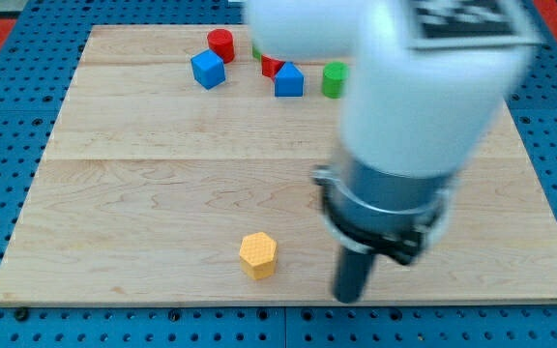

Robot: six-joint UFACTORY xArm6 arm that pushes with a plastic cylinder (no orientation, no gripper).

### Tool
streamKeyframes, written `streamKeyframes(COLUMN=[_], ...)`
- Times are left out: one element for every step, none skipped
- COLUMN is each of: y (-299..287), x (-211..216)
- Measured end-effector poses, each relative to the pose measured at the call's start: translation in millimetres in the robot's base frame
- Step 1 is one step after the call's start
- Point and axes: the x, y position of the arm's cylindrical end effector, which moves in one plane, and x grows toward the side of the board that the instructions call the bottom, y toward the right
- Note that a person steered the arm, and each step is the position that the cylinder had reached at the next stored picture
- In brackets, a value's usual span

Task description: Place the yellow hexagon diagonally bottom left to the blue cube

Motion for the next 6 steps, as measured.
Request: streamKeyframes(y=[-72.5, -143.3, -165.2, -213.4, -249.8, -273.4], x=[-23.6, -66.5, -79.9, -75.1, -114.6, -168.4])
